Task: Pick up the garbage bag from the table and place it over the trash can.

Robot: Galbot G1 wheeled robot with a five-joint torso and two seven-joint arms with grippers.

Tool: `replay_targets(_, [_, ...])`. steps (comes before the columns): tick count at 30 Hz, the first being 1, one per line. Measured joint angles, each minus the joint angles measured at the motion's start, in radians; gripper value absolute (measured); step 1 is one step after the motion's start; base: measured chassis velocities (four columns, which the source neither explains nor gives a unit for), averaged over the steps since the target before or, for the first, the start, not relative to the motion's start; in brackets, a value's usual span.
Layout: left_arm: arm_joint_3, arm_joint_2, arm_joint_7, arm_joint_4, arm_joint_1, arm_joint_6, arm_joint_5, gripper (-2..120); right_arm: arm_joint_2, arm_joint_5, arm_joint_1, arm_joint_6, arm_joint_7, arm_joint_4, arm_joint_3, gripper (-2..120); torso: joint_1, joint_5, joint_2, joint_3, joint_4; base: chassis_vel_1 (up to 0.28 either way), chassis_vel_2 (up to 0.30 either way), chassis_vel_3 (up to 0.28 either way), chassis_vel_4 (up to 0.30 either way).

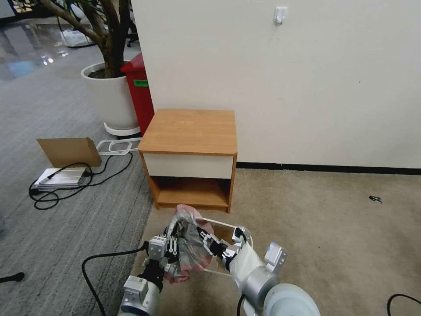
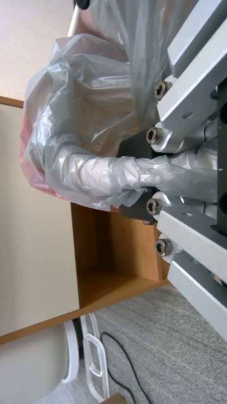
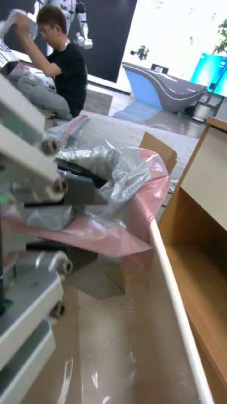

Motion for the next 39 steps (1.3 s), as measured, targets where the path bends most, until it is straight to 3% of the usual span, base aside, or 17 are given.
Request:
replay_targets(2, [0.0,-0.005,0.0,0.0,-0.001,0.002,0.0,7,-0.003,-0.002,-0.001,0.003,0.0,0.0,0.0,0,0.0,0.0,0.0,0.0,0.0,0.0,0.0,0.0,0.0])
replay_targets(12, [-0.003,-0.013,-0.024,-0.001,-0.002,0.028,-0.069,7,-0.032,-0.004,-0.013,0.006,0.0,0.047,0.044,0,0.0,0.0001,0.0,0.0,0.0,0.0,0.0,0.0,0.0])
replay_targets(22, [-0.001,-0.024,-0.043,-0.003,-0.001,0.044,-0.117,7,-0.104,-0.002,-0.006,0.005,-0.009,0.118,0.158,0,0.0,0.0001,0.0,0.0,0.0,0.0,0.0,0.0,0.0])
replay_targets(39, [0.002,-0.034,-0.027,-0.034,0.002,0.07,-0.169,7,-0.216,-0.044,0.127,-0.016,-0.073,-0.025,0.266,0,0.0,0.0001,0.0,0.0,-0.0001,0.0,0.0,0.0,0.0])
